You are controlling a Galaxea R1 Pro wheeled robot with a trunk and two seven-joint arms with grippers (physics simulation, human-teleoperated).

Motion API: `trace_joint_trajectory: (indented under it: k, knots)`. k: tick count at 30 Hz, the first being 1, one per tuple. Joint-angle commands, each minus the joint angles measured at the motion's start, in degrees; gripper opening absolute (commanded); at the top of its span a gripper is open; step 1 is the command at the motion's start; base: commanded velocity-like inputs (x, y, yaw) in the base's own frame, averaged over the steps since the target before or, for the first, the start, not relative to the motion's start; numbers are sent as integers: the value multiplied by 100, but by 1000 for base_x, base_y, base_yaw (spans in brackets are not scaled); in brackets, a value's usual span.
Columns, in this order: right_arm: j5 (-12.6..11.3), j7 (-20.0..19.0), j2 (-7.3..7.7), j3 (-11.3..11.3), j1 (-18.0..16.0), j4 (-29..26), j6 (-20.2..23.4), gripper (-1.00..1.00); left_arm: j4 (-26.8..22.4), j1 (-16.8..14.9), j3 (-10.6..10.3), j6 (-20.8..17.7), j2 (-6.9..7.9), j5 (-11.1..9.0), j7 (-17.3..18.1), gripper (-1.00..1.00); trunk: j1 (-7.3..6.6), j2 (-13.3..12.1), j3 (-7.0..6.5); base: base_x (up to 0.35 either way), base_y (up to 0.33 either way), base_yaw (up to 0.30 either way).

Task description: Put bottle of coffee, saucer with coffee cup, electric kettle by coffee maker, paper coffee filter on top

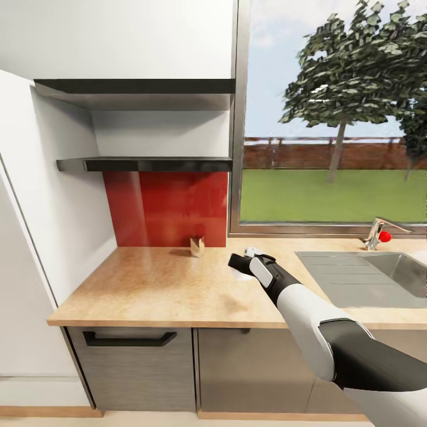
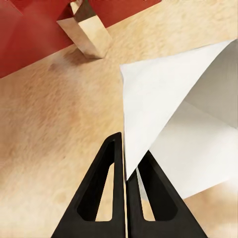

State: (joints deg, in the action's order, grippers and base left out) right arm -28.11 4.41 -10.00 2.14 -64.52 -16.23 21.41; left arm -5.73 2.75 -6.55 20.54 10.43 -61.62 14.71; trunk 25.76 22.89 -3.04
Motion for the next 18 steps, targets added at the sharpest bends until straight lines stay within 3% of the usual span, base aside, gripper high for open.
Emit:
trace_joint_trajectory:
  k: [1, 18]
  knots:
    - [-64, 45, 0, 23, 1, -12, 23, -100, -7, 5, -48, 11, 2, -61, 15, 100, 2, 3, 1, 0, 0, -127]
    - [-63, 33, 0, 23, 1, -12, 30, -100, -7, 6, -48, 11, 3, -62, 15, 100, 2, 3, -38, 0, 0, -276]
